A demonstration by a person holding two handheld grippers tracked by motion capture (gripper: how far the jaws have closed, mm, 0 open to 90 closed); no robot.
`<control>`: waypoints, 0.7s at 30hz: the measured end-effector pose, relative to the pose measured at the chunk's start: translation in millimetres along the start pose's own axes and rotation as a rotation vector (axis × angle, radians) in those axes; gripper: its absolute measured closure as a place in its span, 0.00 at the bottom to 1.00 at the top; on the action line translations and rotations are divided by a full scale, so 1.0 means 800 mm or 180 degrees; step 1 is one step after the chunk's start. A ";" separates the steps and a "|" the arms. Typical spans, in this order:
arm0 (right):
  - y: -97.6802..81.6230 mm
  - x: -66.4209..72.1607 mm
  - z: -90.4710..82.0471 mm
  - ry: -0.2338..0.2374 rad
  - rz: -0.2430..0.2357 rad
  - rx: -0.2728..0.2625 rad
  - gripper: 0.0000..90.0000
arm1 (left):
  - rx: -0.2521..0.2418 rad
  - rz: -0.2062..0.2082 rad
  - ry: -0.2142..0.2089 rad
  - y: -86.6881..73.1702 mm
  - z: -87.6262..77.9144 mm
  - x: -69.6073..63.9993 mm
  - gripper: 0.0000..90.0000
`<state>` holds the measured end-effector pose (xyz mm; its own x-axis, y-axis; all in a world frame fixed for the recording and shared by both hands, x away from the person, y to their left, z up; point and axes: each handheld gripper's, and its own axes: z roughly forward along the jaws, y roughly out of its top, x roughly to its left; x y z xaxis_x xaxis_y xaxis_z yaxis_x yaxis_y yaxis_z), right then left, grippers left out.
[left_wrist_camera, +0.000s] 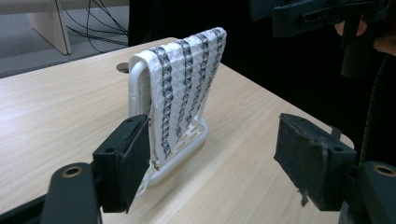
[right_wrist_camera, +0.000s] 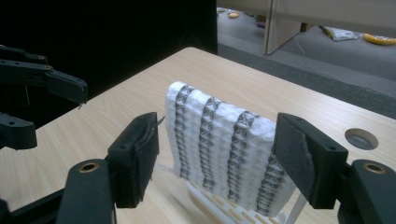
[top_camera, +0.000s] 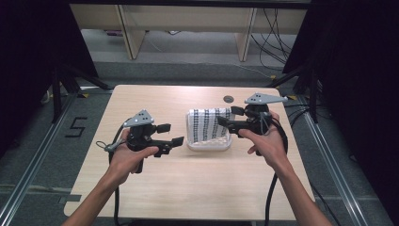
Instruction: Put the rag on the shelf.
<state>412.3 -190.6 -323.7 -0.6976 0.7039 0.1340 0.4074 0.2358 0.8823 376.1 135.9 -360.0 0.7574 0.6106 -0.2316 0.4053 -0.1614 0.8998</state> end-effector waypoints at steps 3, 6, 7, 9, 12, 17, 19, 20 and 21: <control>-0.004 0.002 0.000 0.0024 -0.0001 -0.0026 0.36 | 0.0009 0.0001 0.0001 -0.003 -0.002 0.001 0.29; -0.009 0.004 -0.001 0.0032 -0.0043 -0.0004 0.35 | 0.0023 -0.0015 0.0003 -0.008 -0.003 0.002 0.28; -0.011 0.005 -0.001 0.0026 -0.0003 -0.0006 0.34 | 0.0009 -0.0031 -0.0006 -0.010 -0.003 0.002 0.28; -0.013 0.007 -0.002 0.0070 0.0062 0.0015 0.33 | 0.0025 -0.0058 0.0013 -0.012 -0.004 0.003 0.25; -0.015 0.007 -0.002 0.0019 -0.0001 0.0023 0.29 | 0.0035 -0.0061 0.0030 -0.015 -0.005 0.003 0.23; -0.021 0.010 -0.004 0.0042 -0.0043 -0.0034 0.26 | 0.0040 -0.0043 0.0058 -0.022 -0.008 0.003 0.21; -0.022 0.011 -0.006 0.0028 -0.0039 -0.0011 0.26 | 0.0044 -0.0031 0.0022 -0.026 -0.008 0.004 0.21; -0.024 0.012 -0.006 0.0035 0.0000 -0.0018 0.26 | 0.0054 -0.0039 0.0044 -0.027 -0.009 0.003 0.21; -0.026 0.011 -0.005 0.0070 -0.0039 -0.0065 0.27 | 0.0066 -0.0028 0.0053 -0.029 -0.010 0.002 0.21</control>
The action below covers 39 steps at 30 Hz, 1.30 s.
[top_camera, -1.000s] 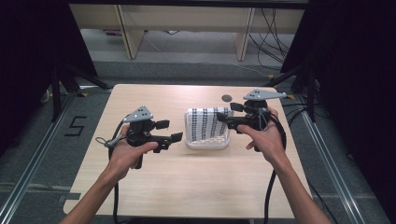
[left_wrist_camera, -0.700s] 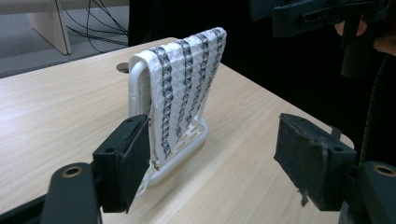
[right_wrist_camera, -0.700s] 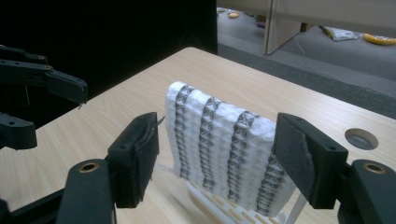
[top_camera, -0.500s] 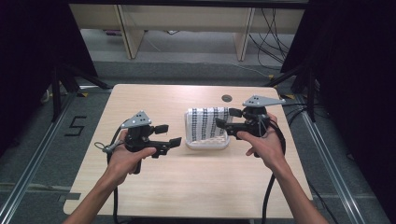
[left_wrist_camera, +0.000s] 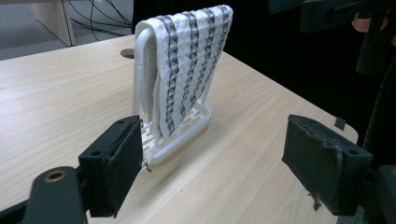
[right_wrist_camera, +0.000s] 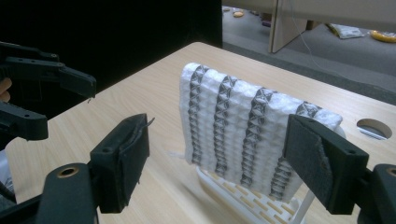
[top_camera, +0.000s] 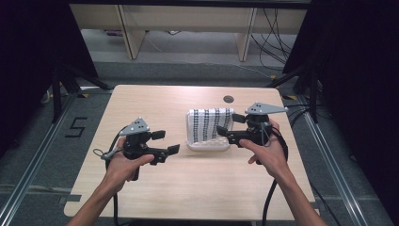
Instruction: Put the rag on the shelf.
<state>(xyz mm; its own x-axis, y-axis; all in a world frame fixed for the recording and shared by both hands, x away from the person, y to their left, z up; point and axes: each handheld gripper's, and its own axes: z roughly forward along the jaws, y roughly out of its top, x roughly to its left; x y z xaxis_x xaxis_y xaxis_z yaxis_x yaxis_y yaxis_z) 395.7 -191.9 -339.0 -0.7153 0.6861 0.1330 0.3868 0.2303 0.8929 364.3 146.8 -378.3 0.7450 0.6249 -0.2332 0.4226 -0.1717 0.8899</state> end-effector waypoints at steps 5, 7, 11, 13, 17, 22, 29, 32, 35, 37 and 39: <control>-0.006 0.001 -0.003 0.0002 0.0098 0.0023 0.27 | 0.0036 0.0046 0.0041 -0.006 -0.002 0.000 0.21; -0.013 0.000 -0.003 0.0033 0.0133 0.0036 0.28 | 0.0046 0.0035 0.0036 -0.011 -0.003 0.001 0.21; -0.018 -0.001 -0.002 0.0062 0.0141 0.0036 0.28 | 0.0052 0.0049 0.0035 -0.016 -0.004 0.001 0.21; -0.022 -0.001 -0.003 0.0044 0.0103 0.0028 0.28 | 0.0041 0.0048 0.0029 -0.020 -0.004 0.001 0.21; -0.027 0.002 -0.005 0.0072 0.0161 0.0046 0.28 | 0.0083 0.0084 0.0013 -0.029 -0.005 -0.001 0.21; -0.034 0.006 -0.006 0.0094 0.0172 0.0045 0.28 | 0.0097 0.0133 0.0020 -0.036 -0.005 -0.003 0.21; -0.046 0.011 -0.009 0.0092 0.0160 0.0078 0.28 | 0.0124 0.0209 0.0000 -0.051 -0.003 -0.009 0.21; -0.054 0.014 -0.010 0.0091 0.0149 0.0144 0.28 | 0.0156 0.0238 -0.0027 -0.058 -0.002 -0.010 0.21; -0.065 0.017 -0.008 0.0093 0.0130 0.0144 0.28 | 0.0199 0.0232 -0.0016 -0.066 -0.002 -0.012 0.21; -0.070 0.017 -0.008 0.0126 0.0097 0.0185 0.28 | 0.0202 0.0218 -0.0040 -0.071 -0.002 -0.013 0.21; -0.076 0.017 -0.008 0.0096 0.0018 0.0202 0.28 | 0.0237 0.0241 -0.0015 -0.077 -0.003 -0.015 0.21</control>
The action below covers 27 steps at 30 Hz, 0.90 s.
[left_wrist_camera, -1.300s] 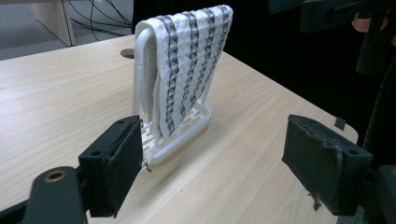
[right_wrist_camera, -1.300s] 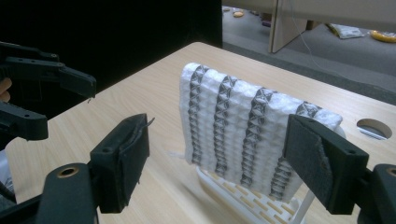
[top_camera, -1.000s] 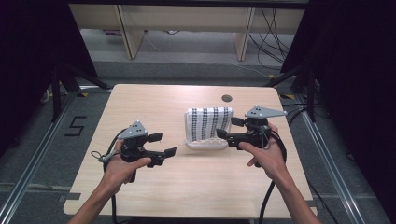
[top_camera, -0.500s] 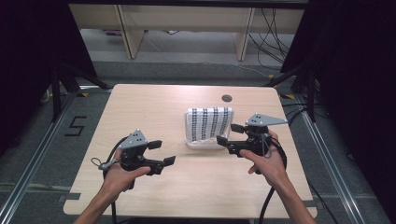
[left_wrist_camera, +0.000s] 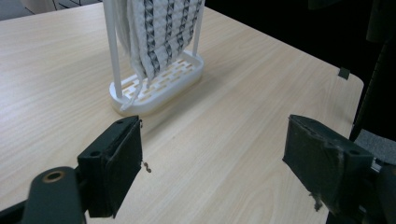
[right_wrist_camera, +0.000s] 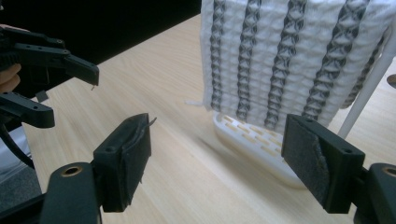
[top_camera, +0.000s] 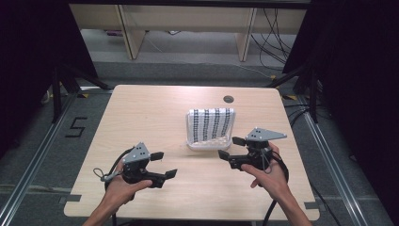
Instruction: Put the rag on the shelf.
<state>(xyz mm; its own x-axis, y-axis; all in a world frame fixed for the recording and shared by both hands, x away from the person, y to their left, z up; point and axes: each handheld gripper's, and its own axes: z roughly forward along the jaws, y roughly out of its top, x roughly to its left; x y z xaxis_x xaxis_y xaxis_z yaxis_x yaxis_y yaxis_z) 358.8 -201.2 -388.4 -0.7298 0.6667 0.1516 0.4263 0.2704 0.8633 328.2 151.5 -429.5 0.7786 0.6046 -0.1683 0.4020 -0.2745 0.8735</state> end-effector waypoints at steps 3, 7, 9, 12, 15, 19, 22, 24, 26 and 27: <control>-0.007 0.002 0.002 0.0009 0.0036 0.0008 0.28 | 0.0035 0.0013 -0.0019 -0.007 0.000 -0.003 0.21; -0.015 0.004 0.002 0.0015 0.0080 0.0048 0.28 | 0.0078 0.0009 -0.0028 -0.016 -0.001 -0.007 0.21; -0.021 0.006 0.003 0.0042 0.0094 0.0028 0.28 | 0.0040 -0.0011 -0.0018 -0.022 -0.001 -0.009 0.21; -0.030 0.009 0.003 0.0037 0.0138 0.0074 0.28 | 0.0061 -0.0047 -0.0028 -0.030 0.000 -0.011 0.21; -0.041 0.009 0.005 0.0002 -0.0043 0.0064 0.27 | 0.0066 -0.0056 -0.0049 -0.040 0.001 -0.013 0.21; -0.054 0.014 0.006 0.0076 0.0106 0.0090 0.27 | 0.0111 -0.0050 -0.0030 -0.050 0.003 -0.016 0.21; -0.062 0.012 0.009 0.0064 -0.0025 0.0055 0.27 | 0.0132 -0.0046 -0.0045 -0.057 0.003 -0.018 0.21; -0.068 0.017 0.009 0.0042 0.0049 0.0102 0.27 | 0.0135 -0.0032 -0.0026 -0.060 0.003 -0.020 0.21; -0.074 0.019 0.012 0.0094 0.0016 0.0112 0.27 | 0.0149 0.0010 -0.0001 -0.063 0.003 -0.022 0.21; -0.077 0.022 0.013 0.0146 0.0109 0.0163 0.27 | 0.0144 0.0017 -0.0020 -0.065 0.004 -0.023 0.21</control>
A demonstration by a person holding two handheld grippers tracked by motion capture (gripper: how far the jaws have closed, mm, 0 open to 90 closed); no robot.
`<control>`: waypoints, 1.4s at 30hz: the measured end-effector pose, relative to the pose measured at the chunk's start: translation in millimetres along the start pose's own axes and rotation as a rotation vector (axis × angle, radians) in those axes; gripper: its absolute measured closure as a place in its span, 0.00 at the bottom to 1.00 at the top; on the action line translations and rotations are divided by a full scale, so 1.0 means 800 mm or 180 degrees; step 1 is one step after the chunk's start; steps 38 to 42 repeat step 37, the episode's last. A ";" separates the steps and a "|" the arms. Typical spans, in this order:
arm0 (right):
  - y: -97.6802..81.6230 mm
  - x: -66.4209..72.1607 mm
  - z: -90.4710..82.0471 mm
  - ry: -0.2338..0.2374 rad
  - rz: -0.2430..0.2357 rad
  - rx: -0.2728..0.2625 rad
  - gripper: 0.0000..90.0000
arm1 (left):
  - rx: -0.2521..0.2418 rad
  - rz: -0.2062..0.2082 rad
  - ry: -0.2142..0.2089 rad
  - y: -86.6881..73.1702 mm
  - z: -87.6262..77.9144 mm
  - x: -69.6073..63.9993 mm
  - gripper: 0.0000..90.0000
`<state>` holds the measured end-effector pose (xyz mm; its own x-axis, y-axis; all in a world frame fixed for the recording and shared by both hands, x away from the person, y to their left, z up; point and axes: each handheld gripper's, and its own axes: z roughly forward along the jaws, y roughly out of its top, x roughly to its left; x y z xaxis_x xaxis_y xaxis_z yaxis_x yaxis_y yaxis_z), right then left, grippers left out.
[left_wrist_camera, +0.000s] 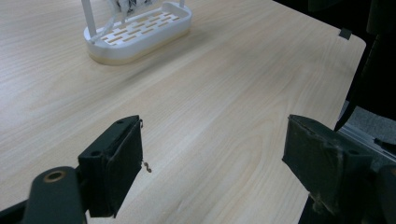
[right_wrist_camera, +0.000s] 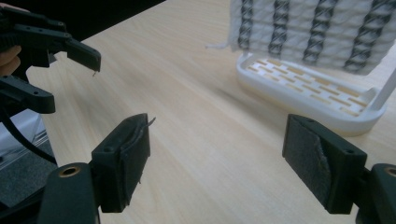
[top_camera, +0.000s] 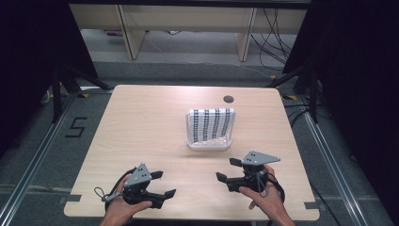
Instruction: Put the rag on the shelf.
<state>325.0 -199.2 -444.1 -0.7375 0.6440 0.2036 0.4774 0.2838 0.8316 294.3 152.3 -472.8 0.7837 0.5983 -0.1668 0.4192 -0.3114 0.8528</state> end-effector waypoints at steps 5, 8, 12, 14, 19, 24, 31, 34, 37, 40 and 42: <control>-0.016 0.006 0.004 0.0043 -0.0004 0.0022 0.27 | 0.0020 0.0036 -0.0023 -0.009 0.003 -0.005 0.21; -0.026 0.007 0.006 0.0098 -0.0046 0.0058 0.27 | 0.0073 0.0081 0.0018 -0.013 0.003 -0.007 0.21; -0.038 0.008 0.010 0.0102 0.0011 0.0119 0.27 | 0.0057 0.0121 0.0044 -0.015 0.003 -0.007 0.21; -0.042 0.006 0.011 0.0040 -0.0046 0.0171 0.27 | 0.0072 0.0114 0.0055 -0.017 0.004 -0.006 0.21; -0.045 0.008 0.017 0.0019 -0.0138 0.0198 0.27 | 0.0099 0.0129 0.0062 -0.020 0.008 -0.005 0.21; -0.045 0.009 0.017 0.0046 -0.0180 0.0194 0.27 | 0.0127 0.0113 0.0074 -0.021 0.008 -0.004 0.21; -0.045 0.009 0.017 0.0059 -0.0151 0.0201 0.27 | 0.0103 0.0075 0.0052 -0.023 0.010 -0.002 0.21; -0.045 0.008 0.016 0.0028 -0.0131 0.0197 0.26 | 0.0119 0.0052 0.0051 -0.024 0.010 -0.003 0.21; -0.045 0.010 0.015 0.0017 -0.0084 0.0211 0.26 | 0.0104 0.0083 0.0049 -0.025 0.012 0.000 0.21; -0.045 0.010 0.015 0.0017 -0.0084 0.0211 0.26 | 0.0104 0.0083 0.0049 -0.025 0.012 0.000 0.21; -0.045 0.010 0.015 0.0017 -0.0084 0.0211 0.26 | 0.0104 0.0083 0.0049 -0.025 0.012 0.000 0.21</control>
